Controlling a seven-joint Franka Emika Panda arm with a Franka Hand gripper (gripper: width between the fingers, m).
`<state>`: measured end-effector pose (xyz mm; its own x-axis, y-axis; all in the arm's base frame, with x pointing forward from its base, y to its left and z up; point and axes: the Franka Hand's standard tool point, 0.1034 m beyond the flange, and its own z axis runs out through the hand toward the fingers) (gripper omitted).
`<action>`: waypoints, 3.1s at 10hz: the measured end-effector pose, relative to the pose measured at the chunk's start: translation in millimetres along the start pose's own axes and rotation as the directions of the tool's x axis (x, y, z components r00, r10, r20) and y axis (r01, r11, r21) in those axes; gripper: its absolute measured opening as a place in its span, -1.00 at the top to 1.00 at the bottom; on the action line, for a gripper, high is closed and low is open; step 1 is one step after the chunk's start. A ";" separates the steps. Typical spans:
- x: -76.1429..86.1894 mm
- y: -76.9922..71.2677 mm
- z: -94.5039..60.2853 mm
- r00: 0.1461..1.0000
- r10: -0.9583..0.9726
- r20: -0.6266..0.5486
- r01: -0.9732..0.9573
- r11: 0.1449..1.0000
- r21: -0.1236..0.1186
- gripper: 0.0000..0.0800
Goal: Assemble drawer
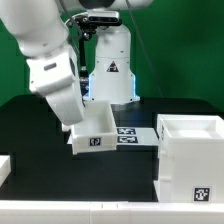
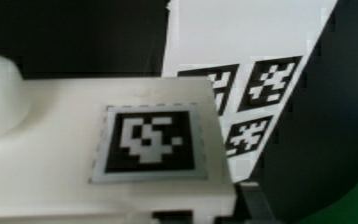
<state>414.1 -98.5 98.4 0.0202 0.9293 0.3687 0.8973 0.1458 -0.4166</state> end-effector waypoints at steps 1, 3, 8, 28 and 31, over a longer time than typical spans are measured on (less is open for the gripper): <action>-0.7 9.2 -20.9 1.000 -0.009 0.006 0.009 1.000 -0.013 0.90; -2.1 17.6 -31.8 1.000 -0.013 0.016 0.013 0.999 -0.037 0.90; -1.7 39.1 -33.4 0.998 0.005 -0.060 -0.009 0.999 -0.051 0.90; -1.9 134.8 -36.1 0.999 0.028 -0.029 -0.039 0.870 -0.492 0.90; 14.3 147.7 -15.4 0.999 0.042 -0.022 -0.047 0.861 -0.506 0.90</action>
Offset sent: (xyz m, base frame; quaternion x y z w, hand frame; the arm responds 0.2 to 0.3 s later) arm 0.0000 0.0000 0.0000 0.0000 0.0000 0.0000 1.0000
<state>553.7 -69.0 54.9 0.0676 0.9271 0.3687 0.9949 -0.0903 0.0447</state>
